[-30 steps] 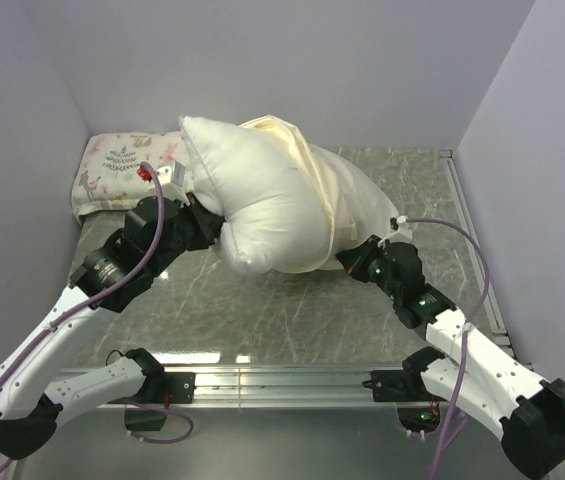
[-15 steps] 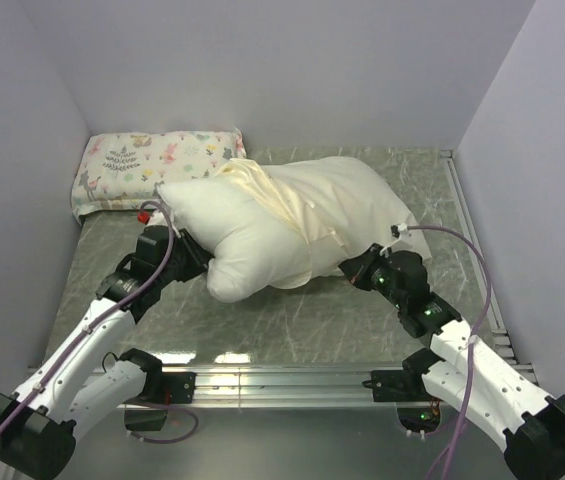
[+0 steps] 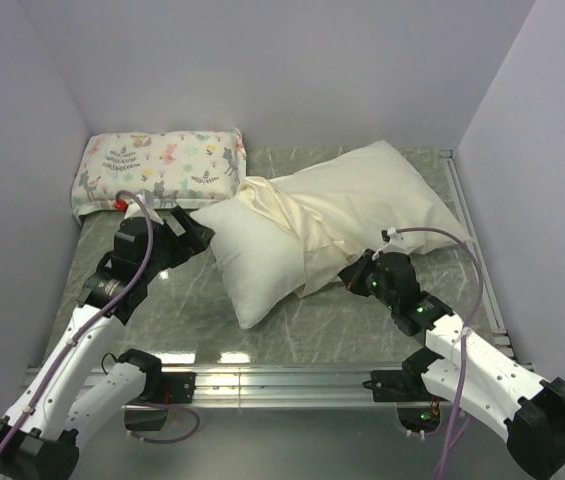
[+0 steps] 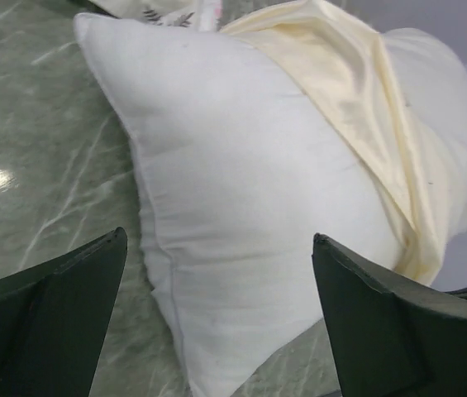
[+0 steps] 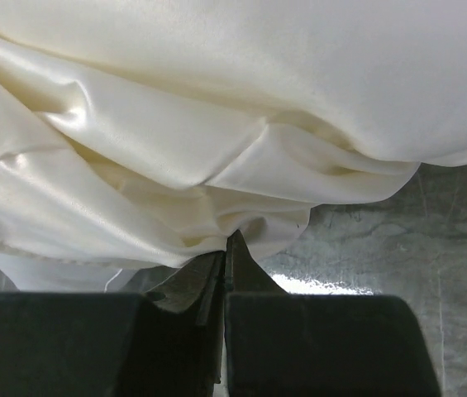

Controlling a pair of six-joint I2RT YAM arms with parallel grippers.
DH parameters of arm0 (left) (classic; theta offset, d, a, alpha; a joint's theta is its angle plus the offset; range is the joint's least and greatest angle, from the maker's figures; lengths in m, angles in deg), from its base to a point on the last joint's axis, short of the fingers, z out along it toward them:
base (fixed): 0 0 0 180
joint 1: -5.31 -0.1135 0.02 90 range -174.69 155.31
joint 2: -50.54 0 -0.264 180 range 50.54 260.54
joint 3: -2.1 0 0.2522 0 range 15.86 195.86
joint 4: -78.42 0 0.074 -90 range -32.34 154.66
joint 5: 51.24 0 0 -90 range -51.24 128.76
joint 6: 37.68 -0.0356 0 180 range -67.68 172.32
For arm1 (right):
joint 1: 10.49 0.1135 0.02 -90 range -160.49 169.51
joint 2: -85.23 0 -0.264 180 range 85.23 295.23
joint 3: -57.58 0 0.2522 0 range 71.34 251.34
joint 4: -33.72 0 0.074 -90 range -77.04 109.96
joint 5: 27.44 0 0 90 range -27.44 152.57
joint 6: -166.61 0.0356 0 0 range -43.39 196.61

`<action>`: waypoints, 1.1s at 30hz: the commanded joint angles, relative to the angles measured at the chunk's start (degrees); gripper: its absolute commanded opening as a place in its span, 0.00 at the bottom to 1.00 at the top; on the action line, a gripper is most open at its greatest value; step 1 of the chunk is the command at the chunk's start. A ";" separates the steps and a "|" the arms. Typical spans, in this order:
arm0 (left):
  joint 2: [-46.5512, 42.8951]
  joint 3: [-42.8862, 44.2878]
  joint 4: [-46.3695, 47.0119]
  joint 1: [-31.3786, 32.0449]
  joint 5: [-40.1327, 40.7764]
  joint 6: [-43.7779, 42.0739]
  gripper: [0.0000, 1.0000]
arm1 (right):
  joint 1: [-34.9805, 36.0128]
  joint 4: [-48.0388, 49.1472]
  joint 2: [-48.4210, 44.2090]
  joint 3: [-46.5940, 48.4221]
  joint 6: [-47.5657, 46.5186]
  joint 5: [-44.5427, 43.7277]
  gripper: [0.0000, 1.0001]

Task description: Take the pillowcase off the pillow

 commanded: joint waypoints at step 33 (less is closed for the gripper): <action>28.21 -16.11 31.95 16.83 -2.87 5.46 0.00 | 7.49 -14.83 21.40 41.53 -24.50 -4.28 0.74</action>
